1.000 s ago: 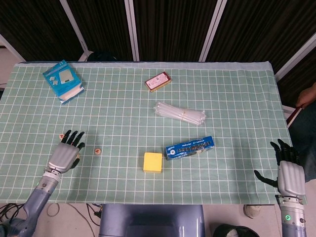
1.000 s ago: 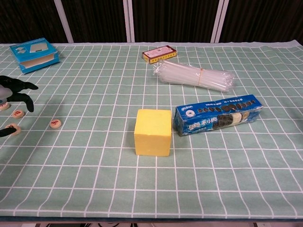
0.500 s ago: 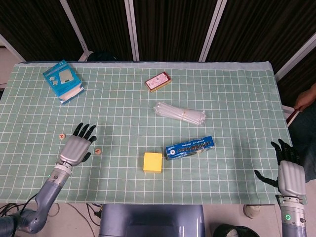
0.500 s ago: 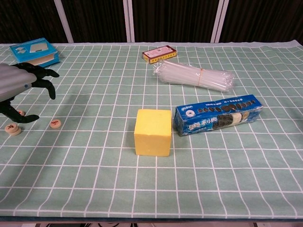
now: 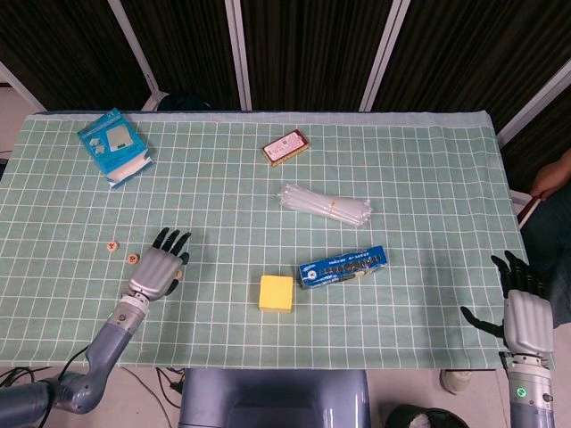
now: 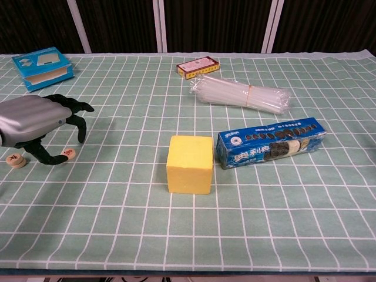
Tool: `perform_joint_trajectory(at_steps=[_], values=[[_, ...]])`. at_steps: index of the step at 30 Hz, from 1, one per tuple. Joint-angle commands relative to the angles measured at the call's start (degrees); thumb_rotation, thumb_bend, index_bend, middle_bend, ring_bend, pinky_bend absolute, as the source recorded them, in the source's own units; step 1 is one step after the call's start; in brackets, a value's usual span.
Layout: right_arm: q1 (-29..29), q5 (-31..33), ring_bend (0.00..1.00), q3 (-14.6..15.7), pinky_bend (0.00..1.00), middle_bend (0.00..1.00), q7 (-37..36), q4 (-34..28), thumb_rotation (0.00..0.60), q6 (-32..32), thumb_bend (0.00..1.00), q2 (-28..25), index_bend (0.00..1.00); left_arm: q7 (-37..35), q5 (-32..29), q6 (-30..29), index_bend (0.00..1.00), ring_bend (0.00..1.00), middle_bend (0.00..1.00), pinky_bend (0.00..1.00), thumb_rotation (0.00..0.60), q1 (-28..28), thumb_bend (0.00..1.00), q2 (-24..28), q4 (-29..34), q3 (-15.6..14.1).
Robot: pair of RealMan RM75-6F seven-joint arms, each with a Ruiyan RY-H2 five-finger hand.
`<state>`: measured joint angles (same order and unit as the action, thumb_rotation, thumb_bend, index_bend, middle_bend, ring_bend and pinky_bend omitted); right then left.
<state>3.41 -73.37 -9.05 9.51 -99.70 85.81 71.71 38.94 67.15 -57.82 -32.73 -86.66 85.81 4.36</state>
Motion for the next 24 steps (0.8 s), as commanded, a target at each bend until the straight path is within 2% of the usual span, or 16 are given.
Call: perform_joint_trajectory(at_steps=[1, 24], values=[[-0.01, 0.00, 0.00, -0.01, 0.00, 0.05, -0.03, 0.00, 0.600, 0.04, 0.27, 0.01, 0.12, 0.77, -0.77, -0.23, 0.42, 0.00, 0.05, 0.00, 0.600, -0.19, 0.30, -0.64, -0.96, -0.28], [-0.02, 0.30, 0.00, -0.14, 0.00, 0.05, -0.04, -0.02, 0.600, 0.09, 0.27, 0.12, 0.12, 2.76, -1.77, -1.56, 0.45, 0.00, 0.06, 0.00, 0.600, -1.14, 0.31, -1.84, -1.59, -1.69]])
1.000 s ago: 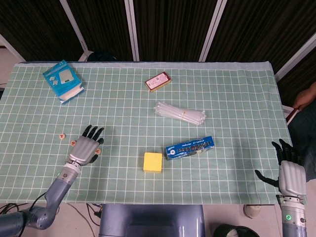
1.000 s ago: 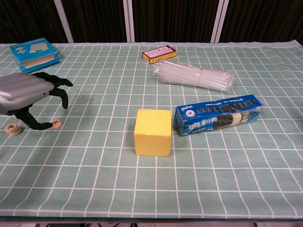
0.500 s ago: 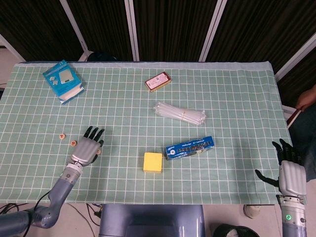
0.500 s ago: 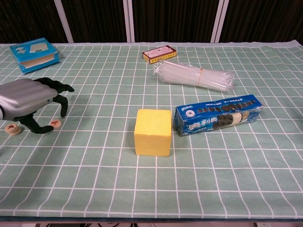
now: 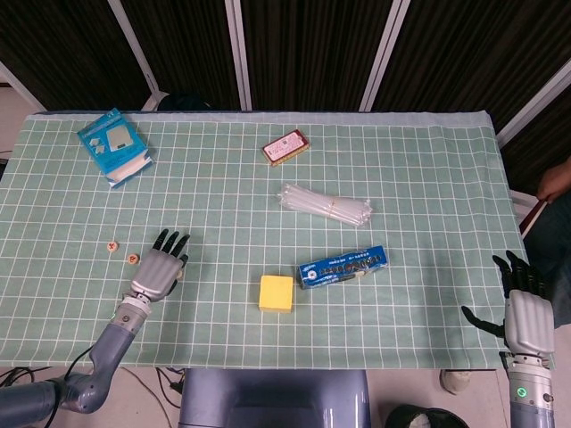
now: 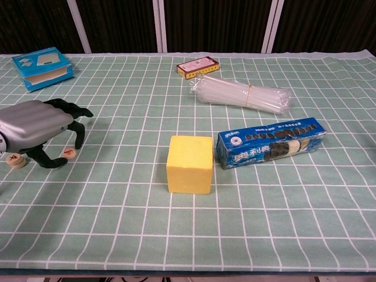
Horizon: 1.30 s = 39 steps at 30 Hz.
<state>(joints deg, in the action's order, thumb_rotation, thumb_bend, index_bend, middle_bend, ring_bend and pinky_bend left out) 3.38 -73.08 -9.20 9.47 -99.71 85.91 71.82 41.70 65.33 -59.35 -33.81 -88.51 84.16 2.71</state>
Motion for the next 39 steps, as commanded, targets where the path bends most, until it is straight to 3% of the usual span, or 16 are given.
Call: perform_joint_trajectory(at_steps=[1, 39], values=[[0.02, 0.01, 0.00, 0.00, 0.00, 0.05, 0.04, -0.03, 0.600, -0.01, 0.27, 0.03, 0.12, 0.04, 0.05, -0.01, 0.45, 0.00, 0.06, 0.00, 0.600, -0.17, 0.31, 0.01, 0.12, -0.06], [0.00, 0.86, 0.00, -0.26, 0.00, 0.05, 0.17, -0.40, 0.600, -0.10, 0.27, 0.09, 0.12, 1.55, -1.04, -1.65, 0.50, 0.00, 0.08, 0.00, 0.600, -0.52, 0.34, 0.41, 0.58, -0.85]])
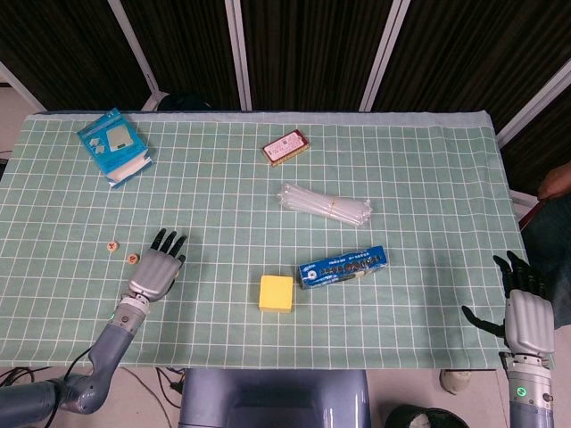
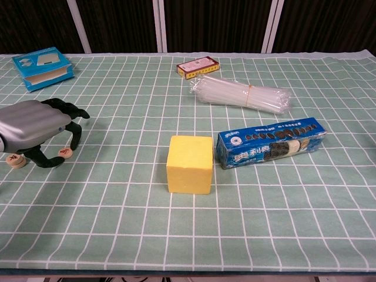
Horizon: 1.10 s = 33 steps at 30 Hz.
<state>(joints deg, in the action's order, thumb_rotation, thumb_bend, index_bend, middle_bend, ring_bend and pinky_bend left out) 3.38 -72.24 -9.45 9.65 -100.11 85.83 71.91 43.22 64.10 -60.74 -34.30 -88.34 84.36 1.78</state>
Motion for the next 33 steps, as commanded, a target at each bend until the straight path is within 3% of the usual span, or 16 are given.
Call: perform_joint_trajectory(at_steps=[1, 16, 23, 33], values=[[0.01, 0.03, 0.00, -0.01, 0.00, 0.05, -0.04, 0.00, 0.600, -0.03, 0.27, 0.01, 0.12, 0.08, 0.44, -0.61, 0.50, 0.00, 0.08, 0.00, 0.600, -0.04, 0.34, 0.52, 0.91, 0.18], [-0.03, 0.10, 0.00, 0.00, 0.00, 0.05, -0.04, -0.10, 0.600, 0.00, 0.27, -0.07, 0.12, 0.37, 4.57, -6.38, 0.50, 0.00, 0.08, 0.00, 0.600, 2.58, 0.34, 7.61, 8.50, -1.69], [-0.03, -0.10, 0.00, 0.05, 0.00, 0.05, 0.17, -0.12, 0.600, 0.16, 0.27, -0.03, 0.12, -4.71, 7.53, -8.02, 0.50, 0.00, 0.08, 0.00, 0.600, 5.57, 0.34, 10.09, 6.41, -4.07], [-0.06, -0.12, 0.00, 0.05, 0.00, 0.05, 0.36, -0.14, 0.600, 0.31, 0.27, 0.08, 0.12, -9.88, 9.79, -7.78, 0.50, 0.00, 0.08, 0.00, 0.600, 7.77, 0.34, 10.49, 2.05, -5.23]])
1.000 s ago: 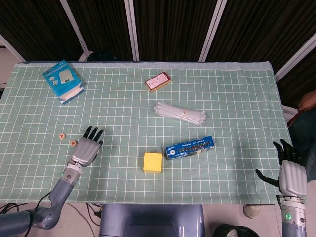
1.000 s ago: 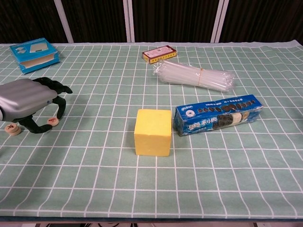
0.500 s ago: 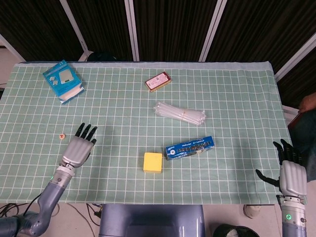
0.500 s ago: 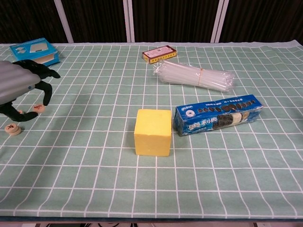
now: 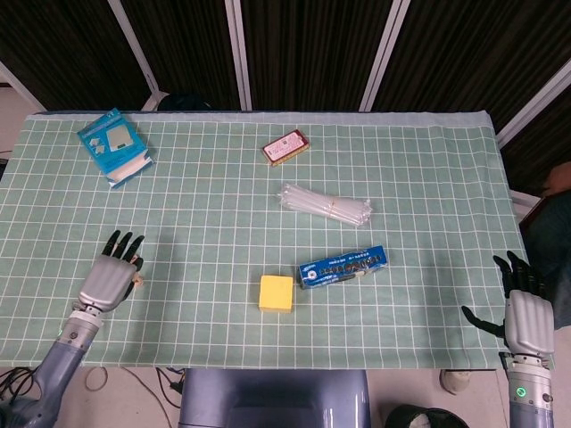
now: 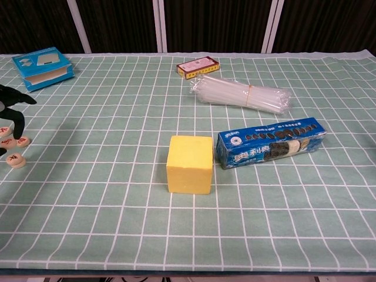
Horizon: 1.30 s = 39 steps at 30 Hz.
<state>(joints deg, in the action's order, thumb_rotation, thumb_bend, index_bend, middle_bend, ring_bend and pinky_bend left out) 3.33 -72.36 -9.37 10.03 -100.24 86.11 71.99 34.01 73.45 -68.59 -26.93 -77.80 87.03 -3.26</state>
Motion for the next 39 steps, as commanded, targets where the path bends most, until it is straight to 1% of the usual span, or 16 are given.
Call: perform_joint_trajectory(at_steps=[1, 13, 24, 39], values=[[-0.01, 0.03, 0.00, -0.04, 0.00, 0.05, -0.02, 0.00, 0.600, 0.03, 0.27, 0.01, 0.12, -1.02, 0.55, 0.13, 0.50, 0.00, 0.08, 0.00, 0.600, 0.58, 0.34, -0.11, -1.00, -0.24], [-0.02, 0.10, 0.00, -0.03, 0.00, 0.05, -0.09, -0.01, 0.600, -0.05, 0.27, -0.05, 0.12, -1.30, 1.79, 1.34, 0.50, 0.00, 0.08, 0.00, 0.600, 0.98, 0.34, -1.13, -2.48, 0.20], [-0.05, 0.18, 0.00, -0.06, 0.00, 0.05, -0.11, 0.02, 0.600, -0.03, 0.27, -0.04, 0.12, -1.46, 1.62, 2.10, 0.49, 0.00, 0.08, 0.00, 0.600, 1.65, 0.34, -2.46, -4.26, 0.73], [-0.04, 0.38, 0.00, -0.11, 0.00, 0.05, 0.04, 0.00, 0.600, -0.07, 0.27, -0.02, 0.12, 0.12, 2.02, 2.47, 0.46, 0.00, 0.08, 0.00, 0.600, 1.89, 0.34, -3.11, -4.37, 1.39]])
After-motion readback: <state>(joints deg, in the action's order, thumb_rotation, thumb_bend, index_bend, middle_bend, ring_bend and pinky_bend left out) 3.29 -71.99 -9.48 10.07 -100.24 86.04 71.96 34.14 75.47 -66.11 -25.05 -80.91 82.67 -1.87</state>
